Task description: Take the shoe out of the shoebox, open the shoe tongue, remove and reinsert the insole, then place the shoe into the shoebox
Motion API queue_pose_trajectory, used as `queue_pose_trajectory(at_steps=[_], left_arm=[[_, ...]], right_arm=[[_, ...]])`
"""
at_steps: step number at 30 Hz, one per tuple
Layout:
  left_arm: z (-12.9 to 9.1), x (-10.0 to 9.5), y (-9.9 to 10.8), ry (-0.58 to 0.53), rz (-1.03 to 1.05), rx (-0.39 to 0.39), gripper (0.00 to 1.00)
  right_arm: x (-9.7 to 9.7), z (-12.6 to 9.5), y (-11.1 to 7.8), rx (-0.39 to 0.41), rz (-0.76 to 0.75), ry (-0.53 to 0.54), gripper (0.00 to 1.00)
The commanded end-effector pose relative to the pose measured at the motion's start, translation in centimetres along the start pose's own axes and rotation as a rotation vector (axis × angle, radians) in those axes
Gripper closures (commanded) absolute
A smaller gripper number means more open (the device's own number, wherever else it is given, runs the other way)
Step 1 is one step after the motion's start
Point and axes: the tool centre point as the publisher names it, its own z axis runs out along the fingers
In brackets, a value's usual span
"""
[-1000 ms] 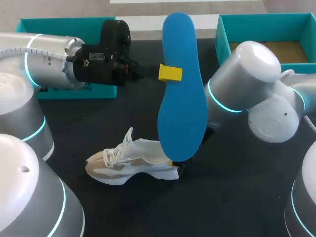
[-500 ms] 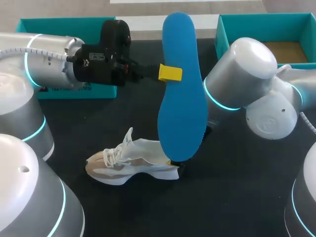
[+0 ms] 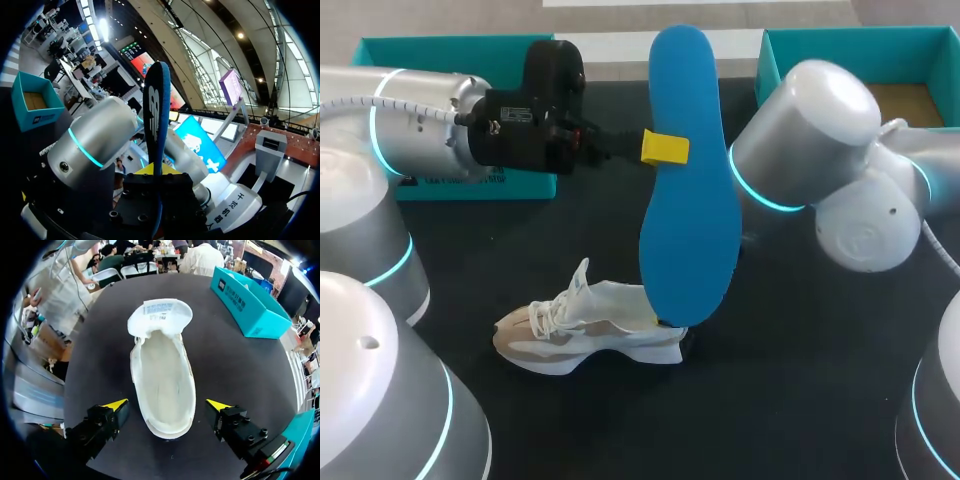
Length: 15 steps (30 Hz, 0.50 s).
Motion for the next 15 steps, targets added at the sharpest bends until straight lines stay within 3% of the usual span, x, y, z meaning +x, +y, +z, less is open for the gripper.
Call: queue_pose_trajectory(at_steps=[1, 15], left_arm=[[0.0, 0.1, 0.2, -0.002, 0.000, 0.001, 1.00], [0.0, 0.1, 0.2, -0.002, 0.000, 0.001, 1.00]], right_arm=[[-0.6, -0.9, 0.3, -0.005, -0.004, -0.006, 0.00], [-4.3, 4.8, 2.7, -0.029, -0.070, 0.004, 0.00]])
